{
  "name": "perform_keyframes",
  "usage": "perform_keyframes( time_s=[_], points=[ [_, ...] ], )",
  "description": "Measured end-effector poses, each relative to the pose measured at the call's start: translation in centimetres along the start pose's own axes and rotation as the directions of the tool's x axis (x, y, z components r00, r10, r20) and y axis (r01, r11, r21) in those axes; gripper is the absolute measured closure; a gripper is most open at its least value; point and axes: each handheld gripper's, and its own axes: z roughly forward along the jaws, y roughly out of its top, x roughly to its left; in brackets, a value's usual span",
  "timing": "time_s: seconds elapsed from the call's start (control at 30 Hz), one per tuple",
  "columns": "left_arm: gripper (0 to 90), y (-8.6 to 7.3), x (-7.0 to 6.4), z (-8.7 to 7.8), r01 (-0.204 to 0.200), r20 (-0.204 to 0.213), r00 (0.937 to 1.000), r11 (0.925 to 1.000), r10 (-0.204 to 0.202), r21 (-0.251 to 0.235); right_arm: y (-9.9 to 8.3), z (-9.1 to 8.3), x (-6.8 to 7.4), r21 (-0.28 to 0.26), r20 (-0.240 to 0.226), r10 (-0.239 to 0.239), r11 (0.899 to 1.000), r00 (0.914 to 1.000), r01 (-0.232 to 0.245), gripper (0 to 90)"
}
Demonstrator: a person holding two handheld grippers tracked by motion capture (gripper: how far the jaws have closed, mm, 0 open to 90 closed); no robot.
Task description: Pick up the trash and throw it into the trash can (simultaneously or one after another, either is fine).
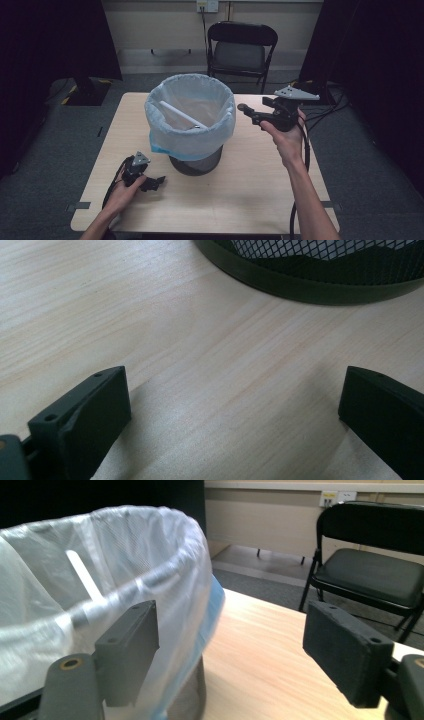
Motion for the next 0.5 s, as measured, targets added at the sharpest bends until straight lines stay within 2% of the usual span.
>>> perform_keyframes(
  time_s=[0.27, 0.5],
  points=[
    [0.0, 0.0, 0.0, 0.0, -0.002, 0.0, 1.0, 1.0, 0.002, 0.0, -2.8, -0.6, -1.1, 0.036, 0.028, 0.033, 0.999, 0.9991, -0.034, 20.9],
    [0.0, 0.0, 0.0, 0.0, 0.002, 0.0, 1.0, 1.0, -0.002, -0.001, -4.4, -1.1, -1.6, 0.058, 0.053, 0.034, 0.998, 0.998, -0.037, 19.5]
  ],
)
